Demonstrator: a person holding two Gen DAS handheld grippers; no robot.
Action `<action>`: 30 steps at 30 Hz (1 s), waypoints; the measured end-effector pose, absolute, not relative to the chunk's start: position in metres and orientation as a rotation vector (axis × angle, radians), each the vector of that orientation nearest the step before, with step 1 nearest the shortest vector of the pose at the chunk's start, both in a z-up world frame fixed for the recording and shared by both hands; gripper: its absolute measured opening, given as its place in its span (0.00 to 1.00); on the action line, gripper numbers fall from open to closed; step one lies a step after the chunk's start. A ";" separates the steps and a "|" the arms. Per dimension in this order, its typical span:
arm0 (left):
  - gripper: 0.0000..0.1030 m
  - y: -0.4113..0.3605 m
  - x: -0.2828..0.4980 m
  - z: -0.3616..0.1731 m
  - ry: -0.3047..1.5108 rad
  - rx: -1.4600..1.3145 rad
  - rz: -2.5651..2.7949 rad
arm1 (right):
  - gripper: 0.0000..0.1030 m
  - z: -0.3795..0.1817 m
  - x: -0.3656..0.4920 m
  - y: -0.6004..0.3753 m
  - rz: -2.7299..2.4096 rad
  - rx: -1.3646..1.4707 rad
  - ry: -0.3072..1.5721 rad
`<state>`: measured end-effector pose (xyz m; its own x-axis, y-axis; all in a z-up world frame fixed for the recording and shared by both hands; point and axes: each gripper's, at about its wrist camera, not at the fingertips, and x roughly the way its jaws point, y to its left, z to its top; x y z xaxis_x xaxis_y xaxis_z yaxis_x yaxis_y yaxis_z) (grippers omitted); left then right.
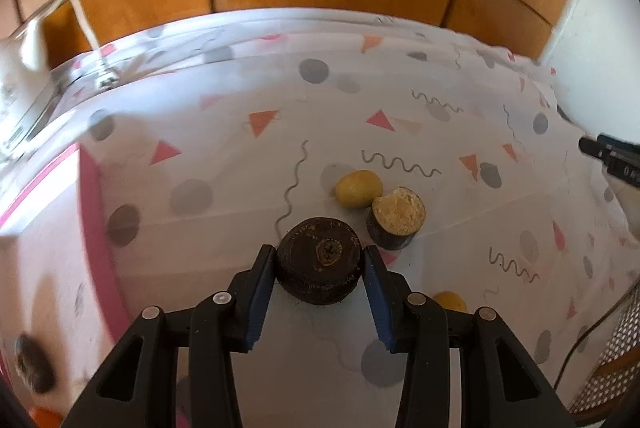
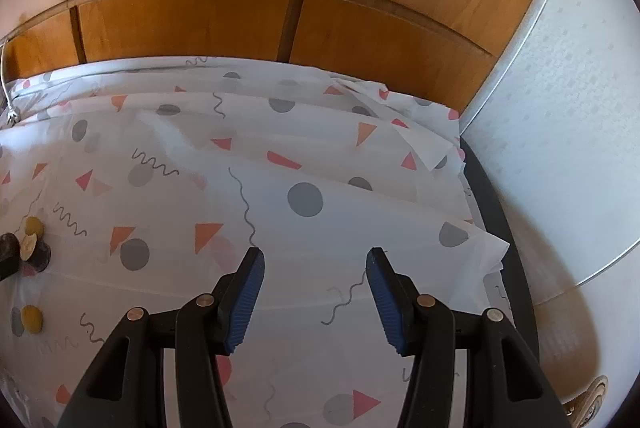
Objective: Organize fruits
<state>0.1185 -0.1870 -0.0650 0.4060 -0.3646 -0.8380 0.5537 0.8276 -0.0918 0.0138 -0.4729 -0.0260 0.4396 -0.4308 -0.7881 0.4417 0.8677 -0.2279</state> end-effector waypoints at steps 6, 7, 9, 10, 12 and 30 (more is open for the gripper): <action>0.43 -0.163 0.103 -0.046 0.923 0.184 -0.490 | 0.52 -0.029 0.016 -0.465 -0.501 -0.004 0.989; 0.43 -0.158 0.100 -0.041 0.904 0.177 -0.475 | 0.52 -0.029 0.016 -0.463 -0.489 -0.007 0.988; 0.43 -0.148 0.094 -0.034 0.870 0.165 -0.455 | 0.52 -0.029 0.017 -0.457 -0.465 -0.022 0.986; 0.43 -0.143 0.091 -0.029 0.850 0.159 -0.444 | 0.52 -0.029 0.017 -0.455 -0.457 -0.031 0.984; 0.43 -0.133 0.085 -0.021 0.820 0.146 -0.422 | 0.52 -0.030 0.019 -0.448 -0.436 -0.058 0.983; 0.43 -0.042 0.066 0.000 0.761 0.027 -0.230 | 0.52 -0.033 0.019 -0.431 -0.425 -0.111 0.976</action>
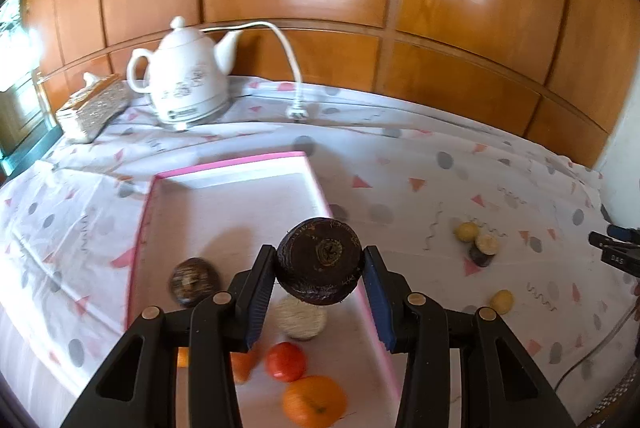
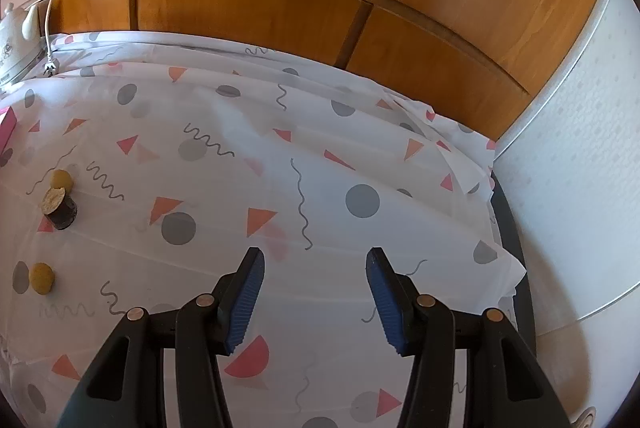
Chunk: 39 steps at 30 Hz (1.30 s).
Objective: Organize fruits
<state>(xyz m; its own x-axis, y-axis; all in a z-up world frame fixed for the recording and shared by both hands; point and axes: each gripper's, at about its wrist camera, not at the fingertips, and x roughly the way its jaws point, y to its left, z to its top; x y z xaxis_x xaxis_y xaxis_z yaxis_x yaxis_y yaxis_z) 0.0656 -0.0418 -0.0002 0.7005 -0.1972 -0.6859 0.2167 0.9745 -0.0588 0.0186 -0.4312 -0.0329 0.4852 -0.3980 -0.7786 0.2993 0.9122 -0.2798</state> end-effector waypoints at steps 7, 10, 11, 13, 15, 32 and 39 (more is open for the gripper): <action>0.43 -0.006 0.061 -0.003 0.753 -0.006 -0.160 | 0.52 -0.034 0.018 -0.432 -0.444 -0.111 0.978; 0.43 0.005 0.060 -0.004 0.759 -0.020 -0.145 | 0.52 -0.035 0.019 -0.433 -0.451 -0.108 0.983; 0.43 0.009 0.059 -0.005 0.761 -0.027 -0.141 | 0.52 -0.035 0.019 -0.434 -0.452 -0.106 0.985; 0.43 0.017 0.058 -0.006 0.768 -0.048 -0.139 | 0.52 -0.035 0.018 -0.434 -0.454 -0.103 0.985; 0.43 0.027 0.059 -0.009 0.784 -0.086 -0.138 | 0.52 -0.035 0.018 -0.434 -0.454 -0.100 0.984; 0.43 0.073 0.083 -0.022 0.842 -0.222 -0.066 | 0.52 -0.042 0.021 -0.436 -0.471 -0.096 1.031; 0.43 0.029 0.115 -0.034 0.876 -0.139 -0.117 | 0.52 -0.041 0.021 -0.439 -0.478 -0.079 1.032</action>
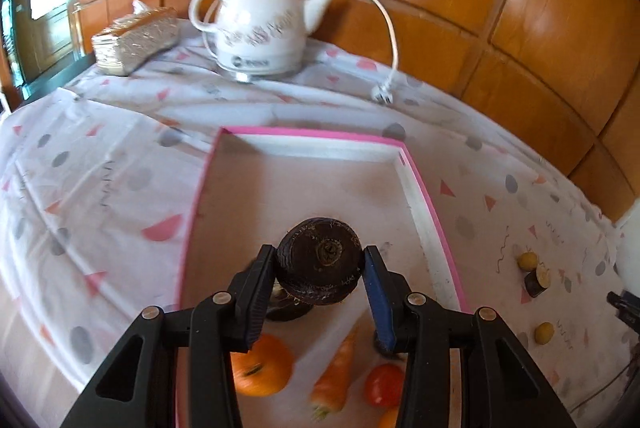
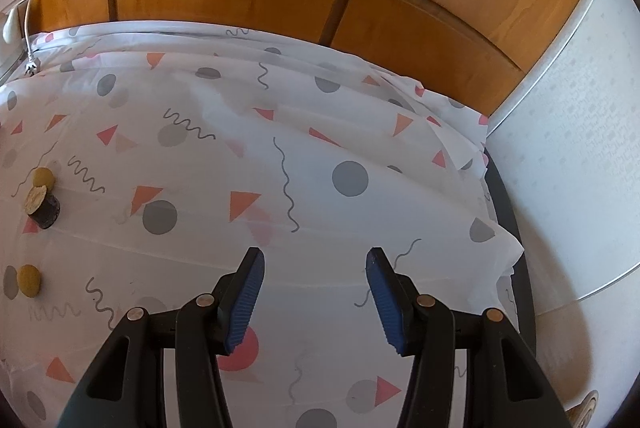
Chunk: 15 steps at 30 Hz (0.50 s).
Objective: Organize fruits
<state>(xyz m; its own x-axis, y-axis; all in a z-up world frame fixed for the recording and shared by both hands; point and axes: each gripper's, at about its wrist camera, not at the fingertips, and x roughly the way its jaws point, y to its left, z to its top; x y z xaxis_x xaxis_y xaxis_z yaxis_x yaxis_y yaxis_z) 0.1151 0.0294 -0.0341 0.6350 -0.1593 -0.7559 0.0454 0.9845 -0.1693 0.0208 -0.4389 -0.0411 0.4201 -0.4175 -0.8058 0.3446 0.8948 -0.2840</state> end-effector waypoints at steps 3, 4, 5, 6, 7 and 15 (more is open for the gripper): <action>0.43 0.017 0.123 -0.042 0.893 -0.113 -0.120 | 0.52 -0.041 0.020 -0.439 -0.477 -0.077 1.030; 0.43 0.014 0.125 -0.044 0.895 -0.105 -0.118 | 0.52 -0.041 0.021 -0.439 -0.478 -0.077 1.030; 0.43 0.011 0.126 -0.046 0.894 -0.099 -0.114 | 0.52 -0.041 0.021 -0.439 -0.477 -0.077 1.032; 0.43 0.009 0.127 -0.047 0.895 -0.090 -0.114 | 0.52 -0.041 0.021 -0.439 -0.476 -0.078 1.033; 0.43 0.007 0.128 -0.049 0.898 -0.084 -0.115 | 0.52 -0.041 0.021 -0.439 -0.475 -0.079 1.033; 0.58 0.008 0.117 -0.040 0.853 -0.085 -0.097 | 0.52 -0.043 0.022 -0.438 -0.473 -0.084 1.036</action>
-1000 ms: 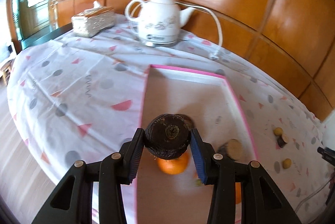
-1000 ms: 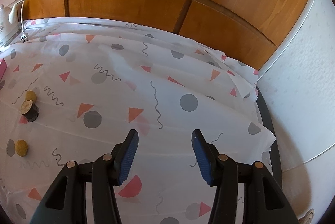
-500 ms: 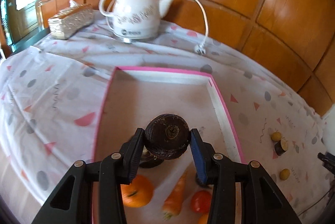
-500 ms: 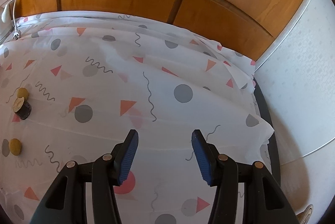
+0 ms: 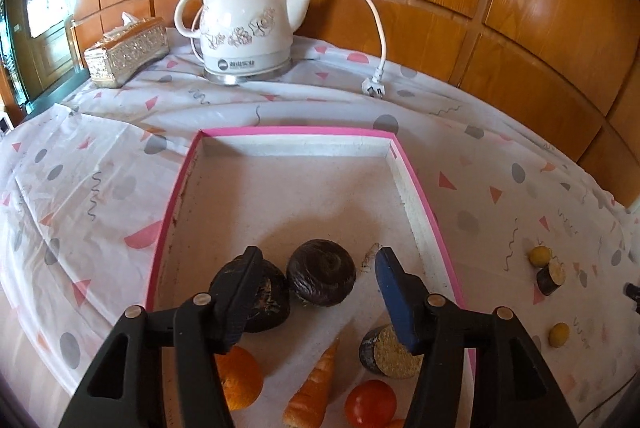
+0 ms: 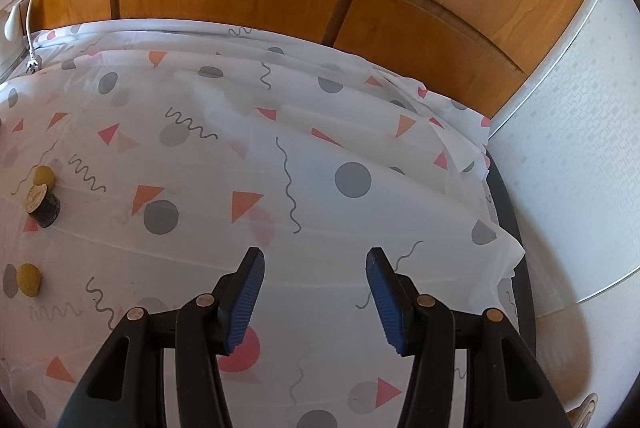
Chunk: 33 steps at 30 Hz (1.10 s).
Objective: Organize fruits
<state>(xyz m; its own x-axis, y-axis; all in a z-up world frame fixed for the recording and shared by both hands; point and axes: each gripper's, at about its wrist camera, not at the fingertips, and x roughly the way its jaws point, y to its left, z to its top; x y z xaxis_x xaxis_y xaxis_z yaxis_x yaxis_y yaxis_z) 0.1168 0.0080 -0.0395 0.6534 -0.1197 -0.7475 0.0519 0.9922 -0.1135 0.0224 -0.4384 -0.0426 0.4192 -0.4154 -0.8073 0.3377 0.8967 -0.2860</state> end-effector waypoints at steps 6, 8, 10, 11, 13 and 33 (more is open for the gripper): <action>0.58 0.011 0.100 -0.027 0.820 -0.087 -0.090 | 0.52 -0.043 0.022 -0.437 -0.466 -0.084 1.034; 0.58 0.014 0.095 -0.025 0.818 -0.097 -0.089 | 0.52 -0.043 0.022 -0.436 -0.462 -0.086 1.035; 0.58 0.017 0.090 -0.023 0.817 -0.103 -0.087 | 0.52 -0.042 0.022 -0.435 -0.457 -0.085 1.034; 0.59 0.018 0.087 -0.022 0.815 -0.105 -0.086 | 0.52 -0.042 0.022 -0.435 -0.453 -0.084 1.034; 0.59 0.021 0.083 -0.021 0.814 -0.109 -0.084 | 0.52 -0.043 0.022 -0.434 -0.436 -0.080 1.036; 0.66 0.084 0.051 -0.025 0.818 -0.185 0.020 | 0.52 -0.045 0.030 -0.382 -0.154 -0.046 1.063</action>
